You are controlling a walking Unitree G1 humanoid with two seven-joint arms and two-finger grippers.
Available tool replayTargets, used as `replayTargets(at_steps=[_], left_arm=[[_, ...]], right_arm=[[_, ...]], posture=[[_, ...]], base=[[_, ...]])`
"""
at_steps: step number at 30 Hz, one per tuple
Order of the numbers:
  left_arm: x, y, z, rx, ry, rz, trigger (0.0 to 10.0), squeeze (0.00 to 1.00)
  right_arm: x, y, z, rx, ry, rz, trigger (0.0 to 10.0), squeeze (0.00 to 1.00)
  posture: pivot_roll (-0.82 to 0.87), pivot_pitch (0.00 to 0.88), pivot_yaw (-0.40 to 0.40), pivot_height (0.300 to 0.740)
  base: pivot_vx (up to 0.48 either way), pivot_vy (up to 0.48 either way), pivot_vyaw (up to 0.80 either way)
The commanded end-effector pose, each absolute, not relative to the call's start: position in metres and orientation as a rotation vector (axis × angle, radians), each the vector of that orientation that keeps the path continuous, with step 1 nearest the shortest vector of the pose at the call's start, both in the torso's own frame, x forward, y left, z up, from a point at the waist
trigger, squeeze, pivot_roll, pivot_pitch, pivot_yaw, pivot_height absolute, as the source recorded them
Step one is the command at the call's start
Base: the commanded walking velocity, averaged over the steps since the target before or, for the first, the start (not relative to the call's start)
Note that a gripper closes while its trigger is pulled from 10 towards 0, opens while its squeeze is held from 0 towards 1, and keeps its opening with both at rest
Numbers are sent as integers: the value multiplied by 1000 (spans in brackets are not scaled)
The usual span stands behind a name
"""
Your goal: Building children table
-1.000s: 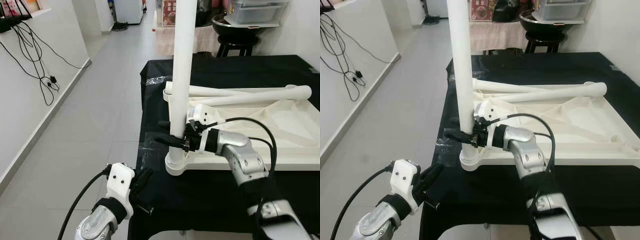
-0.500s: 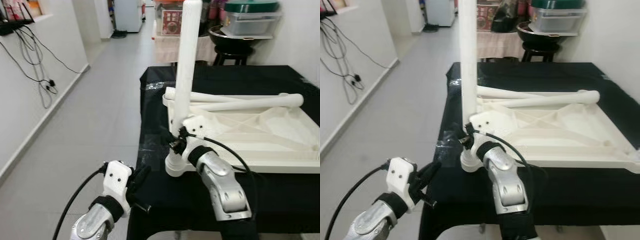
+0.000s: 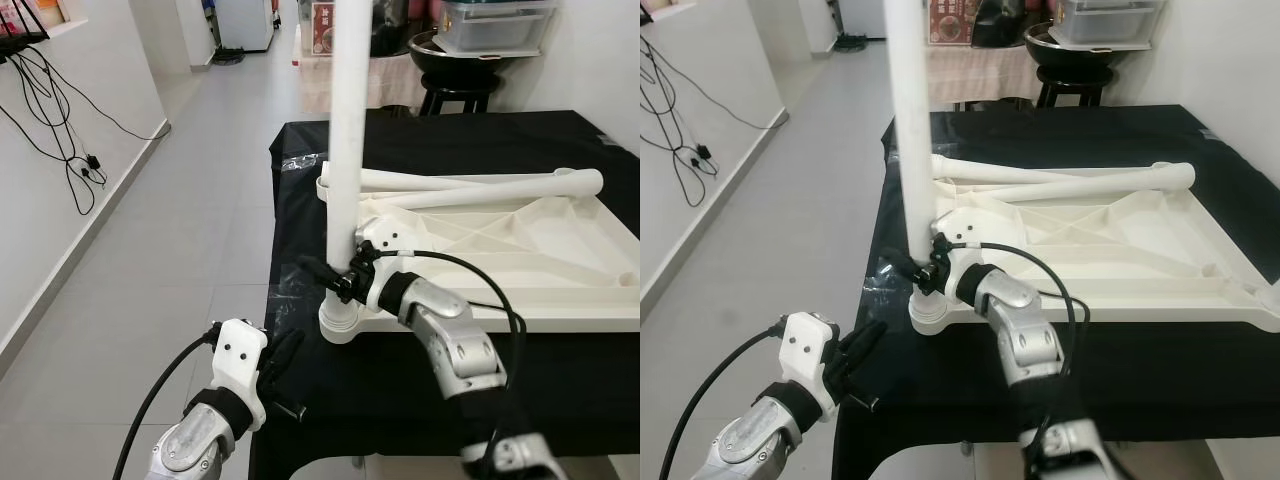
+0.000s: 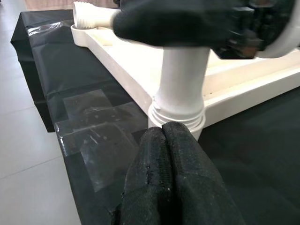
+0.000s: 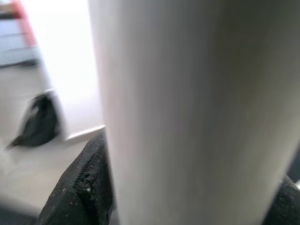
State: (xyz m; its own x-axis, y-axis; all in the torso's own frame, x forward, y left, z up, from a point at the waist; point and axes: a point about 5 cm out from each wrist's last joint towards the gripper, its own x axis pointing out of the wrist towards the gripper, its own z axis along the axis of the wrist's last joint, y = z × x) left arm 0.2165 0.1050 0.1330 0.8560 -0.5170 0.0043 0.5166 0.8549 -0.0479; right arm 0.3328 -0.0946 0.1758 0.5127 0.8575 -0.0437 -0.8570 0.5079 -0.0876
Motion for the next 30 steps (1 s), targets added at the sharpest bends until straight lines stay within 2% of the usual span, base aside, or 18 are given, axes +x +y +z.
replayTargets(at_steps=[1,9,10,11,12,24,30], left_arm=[[216,105,129,-47,24,-539,10000,0],[215,105,128,-46,29,-541,10000,0],[215,105,128,-46,30,-542,10000,0],[215,105,128,-46,30,-542,10000,0],[214,105,127,-46,33,-544,10000,0],[213,104,128,-51,34,-546,10000,0],[212,107,129,-50,33,-544,10000,0]], right_arm=[[334,-89,176,-93,-2,1118,10000,0],[348,-94,184,-67,14,1211,10000,0],[350,-95,185,-57,16,1215,4784,0],[350,-95,185,-57,16,1215,4784,0],[353,-96,186,-45,19,1217,0,0],[351,-106,176,-58,24,1203,0,0],[334,-109,146,-86,111,997,0,0]], posture=[[18,60,-1,740],[23,58,1,740],[28,59,3,740],[28,59,3,740],[32,59,1,740],[29,65,1,740],[18,80,10,740]], base=[[0,0,0],[0,0,0],[0,0,0],[0,0,0],[0,0,0],[0,0,0],[0,0,0]])
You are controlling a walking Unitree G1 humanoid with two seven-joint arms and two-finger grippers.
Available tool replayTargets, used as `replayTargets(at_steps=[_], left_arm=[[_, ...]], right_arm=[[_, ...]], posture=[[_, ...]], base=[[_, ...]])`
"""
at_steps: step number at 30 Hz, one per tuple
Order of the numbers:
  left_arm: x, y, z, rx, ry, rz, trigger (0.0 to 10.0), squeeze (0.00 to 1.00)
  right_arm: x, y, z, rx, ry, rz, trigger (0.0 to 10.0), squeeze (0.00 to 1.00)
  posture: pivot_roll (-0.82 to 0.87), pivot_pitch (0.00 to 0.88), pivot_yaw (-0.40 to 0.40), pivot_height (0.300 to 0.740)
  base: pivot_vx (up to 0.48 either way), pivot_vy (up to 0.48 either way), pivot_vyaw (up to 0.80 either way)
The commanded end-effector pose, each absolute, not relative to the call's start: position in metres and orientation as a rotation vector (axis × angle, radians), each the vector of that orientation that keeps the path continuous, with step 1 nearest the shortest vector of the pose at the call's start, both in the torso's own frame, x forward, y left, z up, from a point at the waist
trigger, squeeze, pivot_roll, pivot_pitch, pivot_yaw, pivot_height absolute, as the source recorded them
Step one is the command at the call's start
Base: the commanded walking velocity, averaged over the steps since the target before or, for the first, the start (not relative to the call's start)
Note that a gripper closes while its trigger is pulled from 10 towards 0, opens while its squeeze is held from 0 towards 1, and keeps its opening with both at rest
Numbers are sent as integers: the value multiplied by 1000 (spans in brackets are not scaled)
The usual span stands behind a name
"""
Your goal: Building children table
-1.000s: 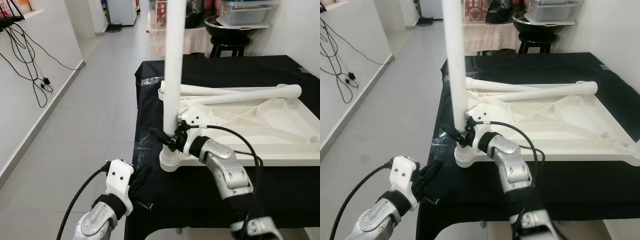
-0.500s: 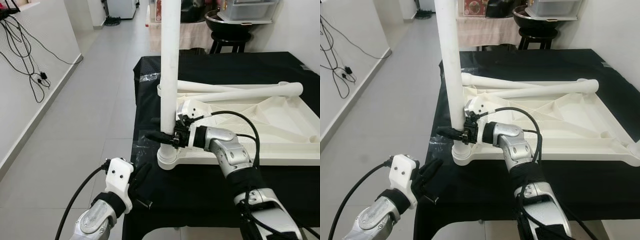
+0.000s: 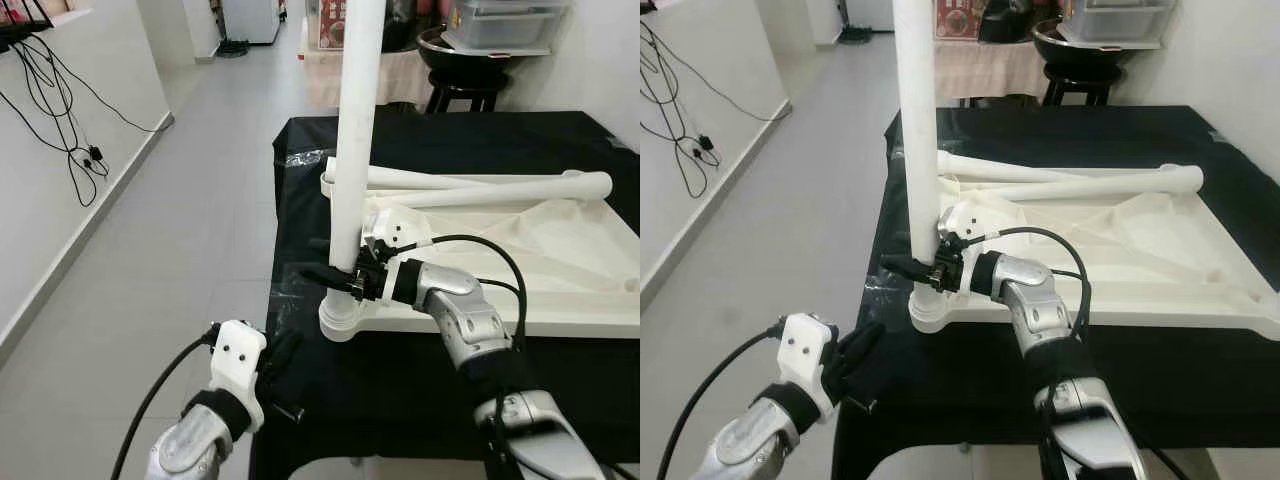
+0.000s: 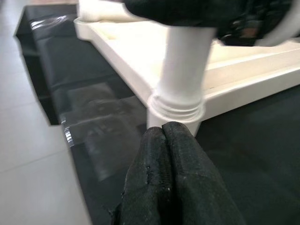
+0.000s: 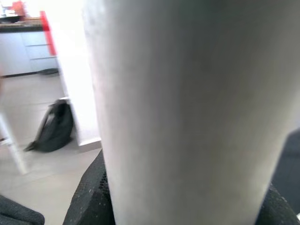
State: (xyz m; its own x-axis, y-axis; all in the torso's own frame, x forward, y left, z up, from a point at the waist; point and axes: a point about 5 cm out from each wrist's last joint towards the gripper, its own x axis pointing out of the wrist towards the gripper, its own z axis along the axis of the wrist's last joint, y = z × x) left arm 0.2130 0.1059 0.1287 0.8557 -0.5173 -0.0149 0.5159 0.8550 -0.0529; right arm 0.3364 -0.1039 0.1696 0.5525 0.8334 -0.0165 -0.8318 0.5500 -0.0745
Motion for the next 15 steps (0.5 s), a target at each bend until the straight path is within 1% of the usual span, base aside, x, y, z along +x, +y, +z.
replayTargets(at_steps=[1,2,3,4,5,6,8,9,13,14,15], left_arm=[[212,108,129,-48,34,-544,10000,0],[211,109,130,-47,34,-545,10000,0],[211,109,130,-47,34,-545,10000,0],[211,110,130,-46,35,-547,10000,0],[211,110,130,-46,35,-547,10000,0],[212,110,129,-43,38,-552,10000,0],[212,110,129,-43,38,-554,10000,0],[213,109,129,-43,39,-560,10000,0],[212,109,129,-41,38,-562,10000,0],[212,110,129,-41,36,-552,10000,0],[212,110,129,-41,34,-544,10000,0]], right_arm=[[333,-109,138,-66,140,720,0,0],[317,-103,128,-4,198,573,0,0],[317,-103,128,-4,198,573,0,0],[302,-99,125,12,219,469,0,0],[302,-99,125,12,219,469,0,0],[302,-102,124,-24,229,396,0,0],[306,-105,124,-45,226,377,0,0],[310,-107,123,-52,228,360,0,0],[312,-105,126,-58,228,304,0,0],[311,-103,127,-56,231,292,2902,0],[311,-102,128,-53,233,285,10000,0]], posture=[[16,87,6,740],[23,96,5,740],[23,96,5,740],[23,96,5,740],[23,96,5,740],[4,81,27,740],[4,81,27,740],[21,80,10,740],[20,76,11,740],[21,75,11,740],[21,75,11,740]], base=[[0,0,0],[0,0,0],[0,0,0],[0,0,0],[0,0,0],[0,0,0],[0,0,0],[0,0,0],[0,0,0],[0,0,0],[0,0,0]])
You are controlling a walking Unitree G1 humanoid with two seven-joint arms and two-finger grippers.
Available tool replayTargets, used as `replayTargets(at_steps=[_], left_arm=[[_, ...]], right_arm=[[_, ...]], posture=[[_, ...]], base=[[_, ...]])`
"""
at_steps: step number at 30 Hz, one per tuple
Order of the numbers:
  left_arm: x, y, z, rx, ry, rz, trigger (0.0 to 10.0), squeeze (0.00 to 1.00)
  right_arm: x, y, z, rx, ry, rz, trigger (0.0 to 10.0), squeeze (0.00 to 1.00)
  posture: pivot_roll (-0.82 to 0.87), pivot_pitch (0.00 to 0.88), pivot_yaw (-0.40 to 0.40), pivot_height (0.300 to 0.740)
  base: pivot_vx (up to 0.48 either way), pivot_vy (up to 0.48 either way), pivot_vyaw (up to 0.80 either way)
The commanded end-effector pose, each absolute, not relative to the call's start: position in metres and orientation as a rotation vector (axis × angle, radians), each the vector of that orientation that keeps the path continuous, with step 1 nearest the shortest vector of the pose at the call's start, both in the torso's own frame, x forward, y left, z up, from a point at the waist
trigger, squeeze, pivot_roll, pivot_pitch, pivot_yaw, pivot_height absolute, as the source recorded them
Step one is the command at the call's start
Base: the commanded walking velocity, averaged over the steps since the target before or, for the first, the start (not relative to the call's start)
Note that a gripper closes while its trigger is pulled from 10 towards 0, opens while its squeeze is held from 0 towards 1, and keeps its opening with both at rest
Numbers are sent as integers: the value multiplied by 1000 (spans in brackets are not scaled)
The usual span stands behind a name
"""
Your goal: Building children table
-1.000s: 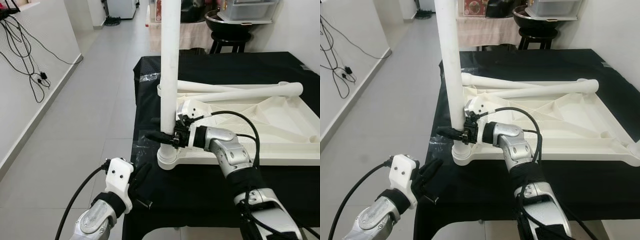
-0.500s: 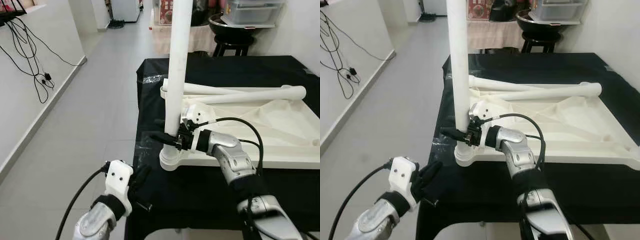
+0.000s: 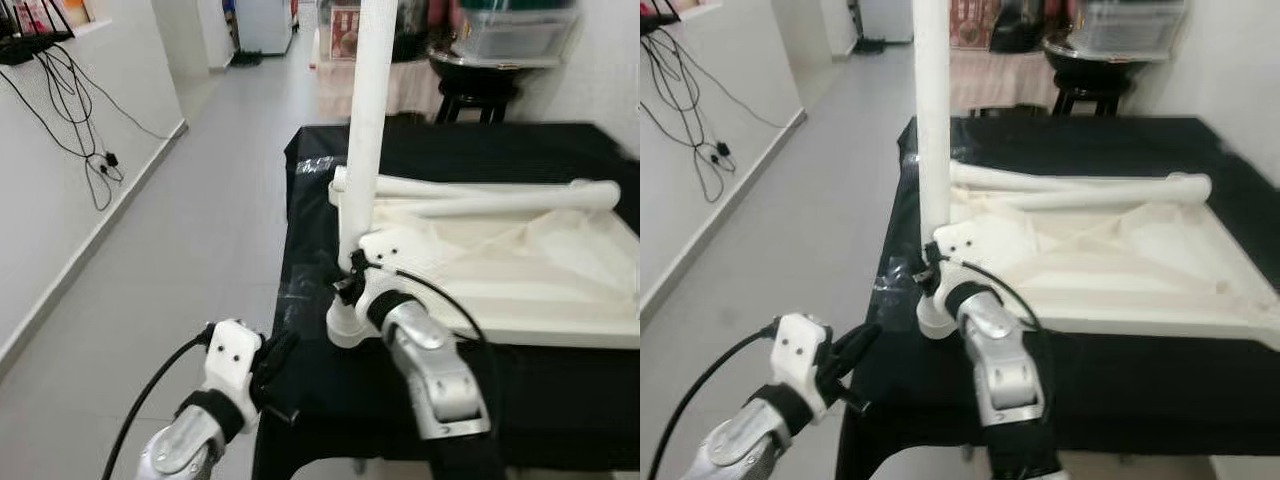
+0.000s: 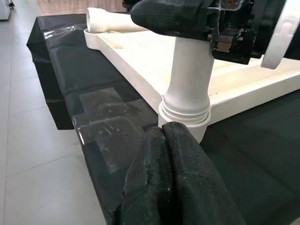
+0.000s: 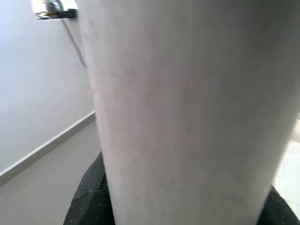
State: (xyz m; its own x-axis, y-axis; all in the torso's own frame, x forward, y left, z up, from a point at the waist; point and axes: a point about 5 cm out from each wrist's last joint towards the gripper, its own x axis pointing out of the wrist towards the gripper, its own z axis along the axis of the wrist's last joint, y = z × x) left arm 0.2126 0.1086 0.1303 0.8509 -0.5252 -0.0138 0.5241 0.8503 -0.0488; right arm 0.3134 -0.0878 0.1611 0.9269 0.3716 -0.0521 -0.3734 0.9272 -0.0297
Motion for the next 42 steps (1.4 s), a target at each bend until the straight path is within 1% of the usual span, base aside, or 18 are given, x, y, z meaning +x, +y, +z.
replayTargets(at_steps=[1,2,3,5,7,11,12,14,15,16,19,20,24,25,27,28,36,42], left_arm=[[212,110,129,-41,34,-544,10000,0],[213,111,129,-42,32,-539,10000,0],[213,110,129,-43,32,-543,10000,0],[214,109,129,-44,33,-546,10000,0],[214,109,129,-45,34,-549,10000,0],[215,108,129,-46,34,-550,10000,0],[215,108,129,-46,34,-551,10000,0],[215,108,129,-48,34,-551,10000,0],[215,107,129,-49,33,-551,10000,0],[215,107,129,-49,33,-551,10000,0],[215,107,129,-49,33,-551,10000,0],[215,107,128,-49,33,-551,10000,0],[215,106,128,-50,33,-551,10000,0],[215,106,129,-50,32,-550,10000,0],[215,106,129,-50,31,-549,10000,0],[214,105,129,-50,31,-547,10000,0],[214,104,129,-55,29,-546,10000,0],[214,104,128,-58,30,-549,10000,0]], right_arm=[[311,-102,128,-53,233,285,10000,0],[307,-93,134,-8,215,350,10000,0],[306,-89,142,20,184,394,10000,1000],[309,-88,148,36,157,428,10000,1000],[316,-83,166,84,83,605,10000,1000],[317,-82,174,82,63,729,10000,1000],[318,-82,176,66,66,791,10000,0],[319,-84,173,31,104,857,10000,0],[322,-89,165,-79,152,947,10000,0],[327,-93,162,-110,180,991,10000,0],[330,-95,160,-122,194,1012,10000,0],[342,-99,160,-138,201,1010,10000,0],[351,-101,162,-109,198,1017,10000,0],[352,-102,164,-90,187,1038,6235,0],[352,-103,165,-78,180,1056,6235,0],[352,-104,167,-58,172,1080,0,0],[349,-111,172,-44,142,1219,0,0],[348,-114,168,-41,141,1219,0,0]], posture=[[21,75,11,740],[19,75,15,740],[16,73,14,740],[16,73,14,740],[13,69,16,740],[12,66,17,740],[12,66,17,740],[14,66,14,740],[13,62,16,740],[16,61,15,740],[16,61,15,740],[25,60,9,740],[27,62,7,740],[30,65,3,740],[30,65,3,740],[27,67,-1,740],[15,68,-1,740],[4,69,5,740]], base=[[0,0,0],[0,0,0],[0,0,0],[0,0,0],[0,0,0],[0,0,0],[0,0,0],[0,0,0],[0,0,0],[0,0,0],[0,0,0],[0,0,0],[0,0,0],[0,0,0],[0,0,0],[0,0,0],[0,0,0],[0,0,0]])
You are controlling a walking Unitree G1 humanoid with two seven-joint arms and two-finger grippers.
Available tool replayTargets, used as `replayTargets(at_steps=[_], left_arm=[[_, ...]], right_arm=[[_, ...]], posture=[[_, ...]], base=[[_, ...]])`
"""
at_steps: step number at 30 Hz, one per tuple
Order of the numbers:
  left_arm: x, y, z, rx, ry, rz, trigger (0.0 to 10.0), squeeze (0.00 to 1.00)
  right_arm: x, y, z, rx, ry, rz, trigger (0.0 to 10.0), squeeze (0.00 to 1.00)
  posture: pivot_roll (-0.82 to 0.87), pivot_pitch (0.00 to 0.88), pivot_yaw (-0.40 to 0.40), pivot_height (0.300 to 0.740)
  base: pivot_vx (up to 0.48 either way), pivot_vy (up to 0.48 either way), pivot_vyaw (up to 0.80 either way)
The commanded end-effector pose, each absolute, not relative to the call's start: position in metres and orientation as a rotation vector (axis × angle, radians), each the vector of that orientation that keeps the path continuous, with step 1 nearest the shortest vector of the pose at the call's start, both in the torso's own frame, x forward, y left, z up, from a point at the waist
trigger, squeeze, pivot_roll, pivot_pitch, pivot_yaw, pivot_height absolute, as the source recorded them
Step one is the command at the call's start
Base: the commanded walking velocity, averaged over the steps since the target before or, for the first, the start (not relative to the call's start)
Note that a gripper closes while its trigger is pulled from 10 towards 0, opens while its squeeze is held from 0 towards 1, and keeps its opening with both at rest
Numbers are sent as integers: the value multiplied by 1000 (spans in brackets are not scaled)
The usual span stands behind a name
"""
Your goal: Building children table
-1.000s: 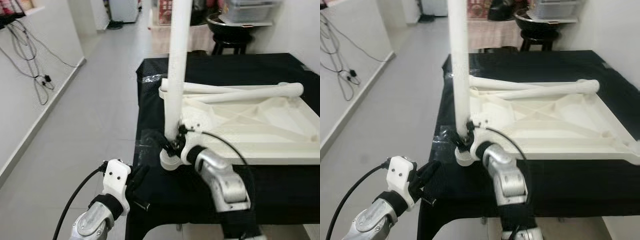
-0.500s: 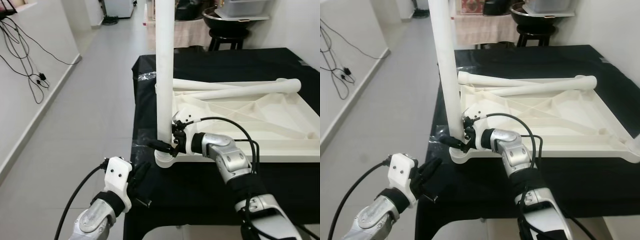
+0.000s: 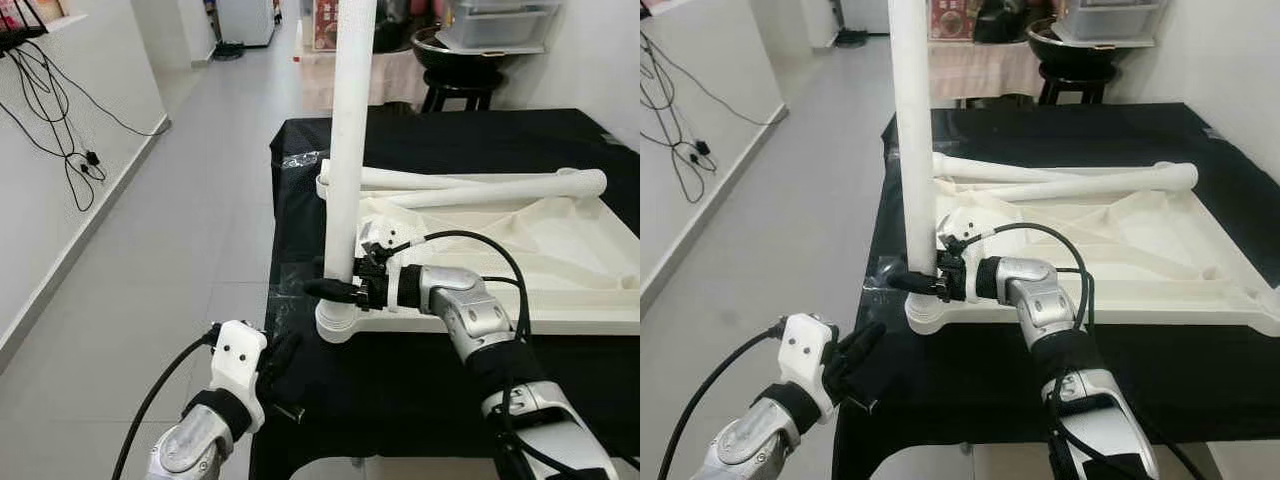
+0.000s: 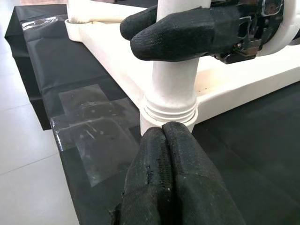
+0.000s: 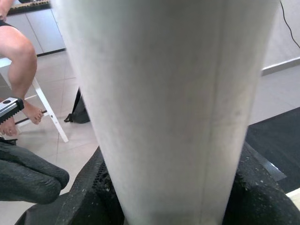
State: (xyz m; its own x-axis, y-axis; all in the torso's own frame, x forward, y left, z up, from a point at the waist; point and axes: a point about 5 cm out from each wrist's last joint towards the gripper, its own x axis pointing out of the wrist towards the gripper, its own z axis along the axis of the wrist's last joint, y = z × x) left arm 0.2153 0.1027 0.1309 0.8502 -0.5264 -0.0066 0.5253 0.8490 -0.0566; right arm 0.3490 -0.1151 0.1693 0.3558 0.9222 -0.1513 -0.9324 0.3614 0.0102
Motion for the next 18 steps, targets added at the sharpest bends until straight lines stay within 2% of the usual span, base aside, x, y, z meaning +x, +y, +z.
replayTargets(at_steps=[1,4,5,8,10,11,13,18], left_arm=[[214,104,128,-58,30,-549,10000,0],[214,104,129,-60,30,-548,10000,0],[214,104,129,-60,30,-548,10000,0],[214,107,129,-60,29,-546,10000,0],[215,107,129,-61,29,-546,10000,0],[215,108,129,-60,29,-547,10000,0],[216,108,129,-59,30,-548,10000,0],[218,108,128,-62,32,-553,10000,0]], right_arm=[[348,-114,168,-41,141,1219,0,0],[345,-116,165,-34,138,1199,0,0],[343,-117,160,-37,151,1120,0,0],[349,-124,147,-28,87,422,0,0],[325,-108,125,-56,168,420,0,0],[322,-105,127,-121,146,435,0,0],[321,-104,129,-167,122,436,0,0],[330,-107,129,-117,144,422,0,0]], posture=[[4,69,5,740],[2,71,7,740],[-4,73,-1,740],[-16,78,0,740],[-23,78,5,740],[-15,74,11,740],[-15,74,11,740],[-12,60,9,740]], base=[[0,0,0],[0,0,0],[0,0,0],[0,0,0],[0,0,0],[0,0,0],[0,0,0],[0,0,0]])
